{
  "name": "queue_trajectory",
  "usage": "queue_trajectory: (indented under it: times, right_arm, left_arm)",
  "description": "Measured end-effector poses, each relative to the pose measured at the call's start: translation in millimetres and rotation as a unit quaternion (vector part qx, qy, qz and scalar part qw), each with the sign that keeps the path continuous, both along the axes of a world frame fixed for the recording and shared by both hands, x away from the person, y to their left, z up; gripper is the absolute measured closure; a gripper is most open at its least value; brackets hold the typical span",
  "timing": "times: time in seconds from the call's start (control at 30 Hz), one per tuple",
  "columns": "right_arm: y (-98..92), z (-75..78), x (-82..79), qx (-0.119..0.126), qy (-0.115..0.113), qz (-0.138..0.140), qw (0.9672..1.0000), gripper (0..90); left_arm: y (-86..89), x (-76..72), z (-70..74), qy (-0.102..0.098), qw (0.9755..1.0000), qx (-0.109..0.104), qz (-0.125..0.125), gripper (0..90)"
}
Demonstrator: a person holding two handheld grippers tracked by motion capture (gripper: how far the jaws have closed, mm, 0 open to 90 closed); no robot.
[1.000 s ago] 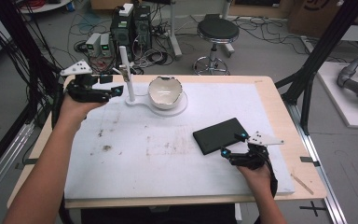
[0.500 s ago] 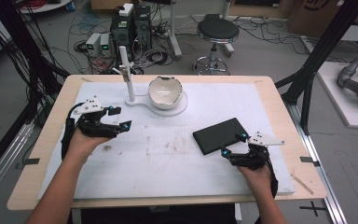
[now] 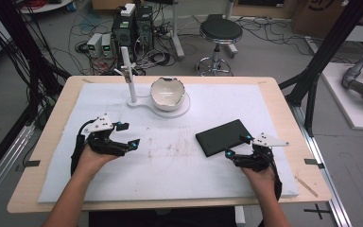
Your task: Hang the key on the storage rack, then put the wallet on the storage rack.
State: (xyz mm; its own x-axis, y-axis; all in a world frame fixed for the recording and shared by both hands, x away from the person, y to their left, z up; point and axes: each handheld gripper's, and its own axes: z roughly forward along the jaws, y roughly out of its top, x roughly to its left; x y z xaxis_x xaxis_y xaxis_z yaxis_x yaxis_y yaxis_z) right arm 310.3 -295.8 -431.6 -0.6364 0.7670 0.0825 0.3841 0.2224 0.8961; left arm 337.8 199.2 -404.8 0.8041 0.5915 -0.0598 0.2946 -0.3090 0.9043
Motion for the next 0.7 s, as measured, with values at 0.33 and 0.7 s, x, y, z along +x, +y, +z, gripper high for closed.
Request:
queue_trajectory:
  times: [0.33,0.7]
  right_arm:
    - [-0.4,-1.3,1.2,-0.002,0.006,-0.001,1.0,15.8]
    - [-2.9,-0.1,-1.8,0.002,0.003,-0.001,1.0,15.9]
  left_arm:
    - [0.7,-0.1,-4.5,0.003,1.0,0.004,-0.001,18.2]
    - [0.0,-0.7,-3.8,0.004,0.9999,-0.008,-0.011,18.2]
